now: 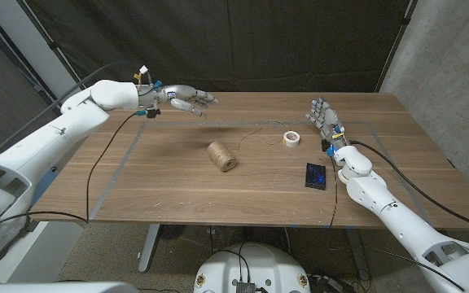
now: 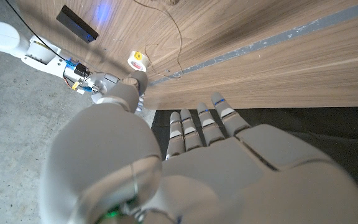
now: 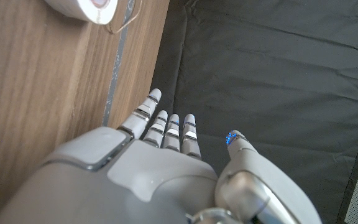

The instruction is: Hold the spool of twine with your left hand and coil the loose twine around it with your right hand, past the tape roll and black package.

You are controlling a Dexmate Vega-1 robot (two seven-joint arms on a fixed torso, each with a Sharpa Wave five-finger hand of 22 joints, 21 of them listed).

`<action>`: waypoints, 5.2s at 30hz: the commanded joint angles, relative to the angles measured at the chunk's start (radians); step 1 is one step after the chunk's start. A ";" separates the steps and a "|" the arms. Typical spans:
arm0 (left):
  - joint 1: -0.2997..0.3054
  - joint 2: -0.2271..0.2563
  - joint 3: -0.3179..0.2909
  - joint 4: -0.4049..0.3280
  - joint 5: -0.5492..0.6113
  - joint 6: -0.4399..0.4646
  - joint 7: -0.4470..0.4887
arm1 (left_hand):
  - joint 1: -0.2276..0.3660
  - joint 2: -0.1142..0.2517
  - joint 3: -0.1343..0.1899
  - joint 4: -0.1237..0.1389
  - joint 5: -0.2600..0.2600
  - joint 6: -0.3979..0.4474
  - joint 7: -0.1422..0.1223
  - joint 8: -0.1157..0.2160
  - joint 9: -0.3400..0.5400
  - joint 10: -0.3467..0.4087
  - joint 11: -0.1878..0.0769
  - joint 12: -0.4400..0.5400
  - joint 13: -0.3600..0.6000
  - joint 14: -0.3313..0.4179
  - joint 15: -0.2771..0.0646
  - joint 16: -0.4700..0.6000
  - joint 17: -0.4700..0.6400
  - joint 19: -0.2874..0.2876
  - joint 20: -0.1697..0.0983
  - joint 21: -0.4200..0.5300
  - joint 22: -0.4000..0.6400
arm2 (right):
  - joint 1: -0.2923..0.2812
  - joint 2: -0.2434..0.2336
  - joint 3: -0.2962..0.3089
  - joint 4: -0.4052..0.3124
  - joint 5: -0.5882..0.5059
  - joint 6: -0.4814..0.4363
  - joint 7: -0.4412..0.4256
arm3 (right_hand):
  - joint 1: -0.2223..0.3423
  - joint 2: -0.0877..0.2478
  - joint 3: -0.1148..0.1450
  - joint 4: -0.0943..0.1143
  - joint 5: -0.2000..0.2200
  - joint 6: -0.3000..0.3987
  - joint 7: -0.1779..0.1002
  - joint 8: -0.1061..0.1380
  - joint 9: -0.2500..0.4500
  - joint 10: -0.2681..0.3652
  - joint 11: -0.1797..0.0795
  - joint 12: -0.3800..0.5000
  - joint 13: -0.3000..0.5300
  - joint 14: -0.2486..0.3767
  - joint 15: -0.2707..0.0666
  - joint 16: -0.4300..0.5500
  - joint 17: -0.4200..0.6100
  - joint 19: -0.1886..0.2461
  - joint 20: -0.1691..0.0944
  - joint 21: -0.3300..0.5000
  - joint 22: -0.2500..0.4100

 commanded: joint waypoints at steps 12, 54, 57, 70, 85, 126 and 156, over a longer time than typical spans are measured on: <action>-0.067 0.013 0.044 -0.062 0.041 -0.008 -0.162 | 0.045 0.004 -0.040 0.001 -0.035 -0.063 0.007 -0.020 0.005 -0.057 0.018 -0.018 0.022 -0.046 0.018 -0.010 0.011 -0.028 -0.001 -0.011 0.005 | -0.009 -0.009 0.010 -0.014 0.003 -0.002 -0.011 | -0.005 -0.005 0.005 -0.003 -0.001 -0.018 0.004 -0.004 0.004 -0.020 0.008 -0.002 0.005 -0.006 0.013 0.005 0.006 -0.001 0.014 0.004 0.006; -0.152 -0.013 0.112 -0.046 0.171 -0.061 -0.290 | 0.141 0.036 -0.077 -0.003 -0.044 -0.241 0.020 -0.038 0.003 -0.220 0.057 -0.069 0.059 -0.201 0.069 -0.044 0.015 -0.159 0.010 -0.037 0.004 | -0.030 0.017 0.021 -0.029 0.000 0.003 -0.084 | -0.008 -0.009 0.006 -0.010 -0.003 -0.081 0.005 -0.012 0.005 -0.070 0.017 -0.006 0.005 -0.035 0.025 0.002 0.009 -0.022 0.027 0.000 0.007; -0.161 -0.020 0.117 -0.036 0.174 -0.073 -0.295 | 0.144 0.035 -0.078 -0.004 -0.044 -0.242 0.018 -0.036 0.003 -0.222 0.055 -0.069 0.060 -0.201 0.068 -0.043 0.015 -0.160 0.009 -0.036 0.004 | -0.031 0.021 0.023 -0.027 0.001 0.007 -0.087 | -0.008 -0.009 0.006 -0.010 -0.003 -0.085 0.004 -0.012 0.005 -0.073 0.018 -0.006 0.005 -0.039 0.025 0.001 0.010 -0.023 0.027 0.000 0.007; -0.197 -0.051 0.150 0.005 0.208 -0.139 -0.323 | 0.167 0.027 -0.086 -0.007 -0.050 -0.264 0.016 -0.035 0.003 -0.248 0.059 -0.073 0.065 -0.222 0.073 -0.045 0.013 -0.174 0.009 -0.035 0.003 | -0.034 0.038 0.028 -0.024 -0.002 0.023 -0.115 | -0.011 -0.009 0.003 -0.013 -0.004 -0.119 0.003 -0.016 0.006 -0.103 0.019 -0.009 0.006 -0.055 0.035 0.001 0.012 -0.034 0.033 -0.001 0.007; -0.242 -0.090 0.183 0.070 0.252 -0.239 -0.334 | 0.179 0.024 -0.094 -0.004 -0.058 -0.261 0.013 -0.026 0.004 -0.243 0.051 -0.066 0.071 -0.226 0.070 -0.039 0.012 -0.182 0.010 -0.033 0.002 | -0.030 0.052 0.032 -0.013 -0.004 0.031 -0.135 | -0.016 -0.010 0.000 -0.013 -0.005 -0.146 0.006 -0.015 0.006 -0.126 0.025 -0.009 0.006 -0.065 0.042 0.003 0.014 -0.042 0.037 -0.001 0.007; -0.264 -0.139 0.260 0.121 0.353 -0.343 -0.327 | 0.190 0.028 -0.125 0.011 -0.084 -0.299 0.026 -0.030 0.006 -0.274 0.058 -0.063 0.089 -0.249 0.075 -0.038 0.012 -0.201 0.009 -0.030 0.001 | -0.055 0.068 0.057 0.002 0.016 0.056 -0.164 | -0.022 -0.011 -0.002 -0.016 -0.005 -0.216 0.007 -0.017 0.007 -0.179 0.033 -0.008 0.006 -0.087 0.052 0.004 0.017 -0.055 0.043 0.000 0.007; -0.240 -0.130 0.269 0.151 0.437 -0.386 -0.272 | 0.196 0.043 -0.138 0.012 -0.100 -0.246 0.023 -0.004 0.012 -0.228 0.043 -0.021 0.108 -0.206 0.061 -0.014 0.020 -0.181 0.004 -0.017 0.001 | -0.062 0.091 0.058 0.021 0.022 0.055 -0.192 | -0.023 -0.010 -0.002 -0.020 -0.005 -0.238 0.006 -0.011 0.007 -0.199 0.036 -0.004 0.006 -0.097 0.056 0.006 0.017 -0.062 0.044 0.001 0.007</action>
